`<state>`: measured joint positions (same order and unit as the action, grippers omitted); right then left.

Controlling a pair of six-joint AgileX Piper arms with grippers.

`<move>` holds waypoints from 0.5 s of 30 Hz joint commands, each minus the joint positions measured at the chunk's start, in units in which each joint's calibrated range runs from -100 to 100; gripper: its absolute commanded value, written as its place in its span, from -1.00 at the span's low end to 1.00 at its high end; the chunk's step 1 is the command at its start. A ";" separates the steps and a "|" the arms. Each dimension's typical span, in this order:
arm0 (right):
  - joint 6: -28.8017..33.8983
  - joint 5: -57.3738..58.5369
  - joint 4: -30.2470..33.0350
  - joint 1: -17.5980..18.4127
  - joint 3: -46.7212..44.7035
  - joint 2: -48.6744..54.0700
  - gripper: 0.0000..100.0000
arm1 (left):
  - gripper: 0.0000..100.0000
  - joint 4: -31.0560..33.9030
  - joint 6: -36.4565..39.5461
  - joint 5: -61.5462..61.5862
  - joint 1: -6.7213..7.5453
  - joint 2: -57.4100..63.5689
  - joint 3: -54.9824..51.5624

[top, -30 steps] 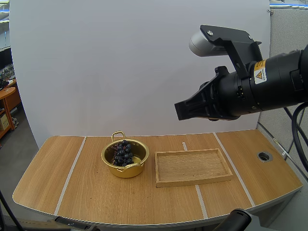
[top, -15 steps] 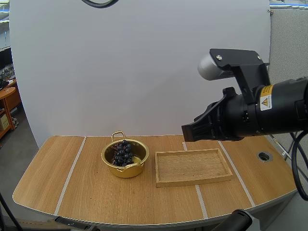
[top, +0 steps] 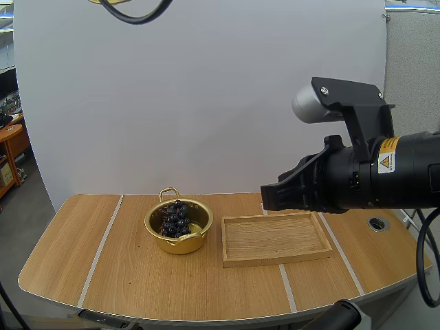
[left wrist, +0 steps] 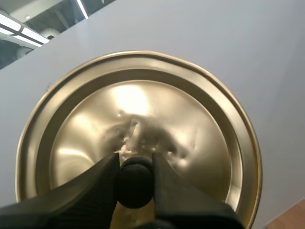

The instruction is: Open the pot, put the grape inside, and close it

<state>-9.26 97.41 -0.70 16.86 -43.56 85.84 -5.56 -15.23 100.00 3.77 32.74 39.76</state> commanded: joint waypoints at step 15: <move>-3.79 -0.89 -2.89 -1.31 -0.38 0.49 -1.00 | -1.00 -4.40 -5.09 0.00 0.13 -4.22 -32.15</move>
<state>-11.45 97.41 -3.21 16.15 -43.71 85.84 -6.16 -19.18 100.00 3.77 31.48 14.01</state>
